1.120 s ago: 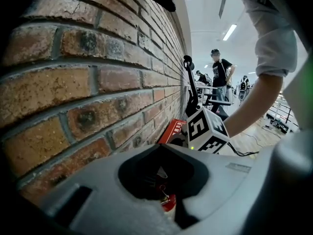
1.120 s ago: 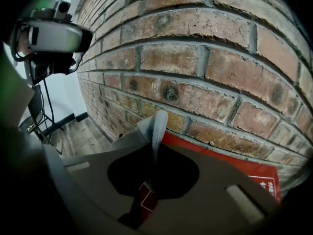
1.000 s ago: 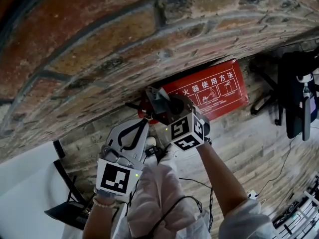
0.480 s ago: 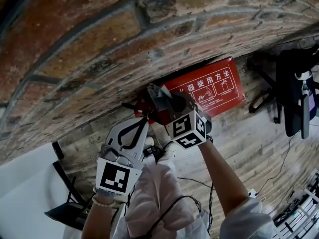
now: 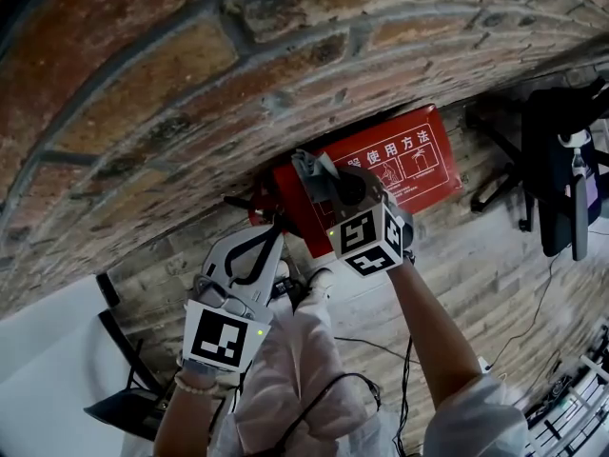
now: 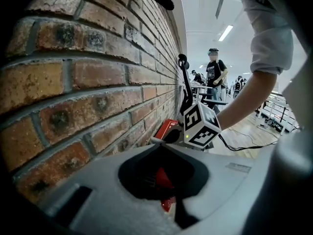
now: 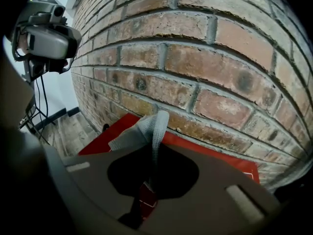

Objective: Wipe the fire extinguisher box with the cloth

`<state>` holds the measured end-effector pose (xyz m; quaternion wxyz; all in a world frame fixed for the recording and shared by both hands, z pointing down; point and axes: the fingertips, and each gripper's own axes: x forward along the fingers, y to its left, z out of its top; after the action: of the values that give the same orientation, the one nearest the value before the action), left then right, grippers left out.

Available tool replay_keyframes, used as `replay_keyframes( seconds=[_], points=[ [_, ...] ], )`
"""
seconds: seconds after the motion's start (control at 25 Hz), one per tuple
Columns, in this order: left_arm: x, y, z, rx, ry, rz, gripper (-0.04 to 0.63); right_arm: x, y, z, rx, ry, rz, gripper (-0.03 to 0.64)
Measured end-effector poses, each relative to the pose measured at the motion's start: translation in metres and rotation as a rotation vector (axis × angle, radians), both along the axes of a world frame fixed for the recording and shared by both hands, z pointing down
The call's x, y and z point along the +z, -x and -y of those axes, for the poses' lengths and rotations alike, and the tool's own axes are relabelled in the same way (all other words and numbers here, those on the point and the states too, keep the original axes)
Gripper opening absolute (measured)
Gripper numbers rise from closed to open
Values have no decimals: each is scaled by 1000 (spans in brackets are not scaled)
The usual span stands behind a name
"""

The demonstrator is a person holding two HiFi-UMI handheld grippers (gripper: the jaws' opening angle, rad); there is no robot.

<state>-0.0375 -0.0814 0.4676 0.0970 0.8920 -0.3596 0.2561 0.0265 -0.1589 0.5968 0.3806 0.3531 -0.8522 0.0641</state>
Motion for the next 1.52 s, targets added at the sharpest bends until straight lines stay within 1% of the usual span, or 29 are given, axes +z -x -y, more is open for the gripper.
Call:
replay_keyframes(
  seconds=[0.36, 0.92, 1.04, 1.28, 1.52],
  points=[
    [2, -4, 4, 1, -2, -6, -3, 0, -34, 13, 61, -16, -23, 18],
    [3, -17, 8, 16, -9, -16, -3, 0, -97, 35, 150, -39, -86, 18],
    [4, -17, 9, 16, -7, -15, -3, 0, -111, 41, 185, -44, -87, 18],
    [6, -18, 9, 21, -4, -7, -3, 1, -154, 53, 280, -52, -124, 18],
    [8, -19, 9, 23, -1, -5, -3, 3, -183, 57, 350, -45, -137, 18]
  ],
)
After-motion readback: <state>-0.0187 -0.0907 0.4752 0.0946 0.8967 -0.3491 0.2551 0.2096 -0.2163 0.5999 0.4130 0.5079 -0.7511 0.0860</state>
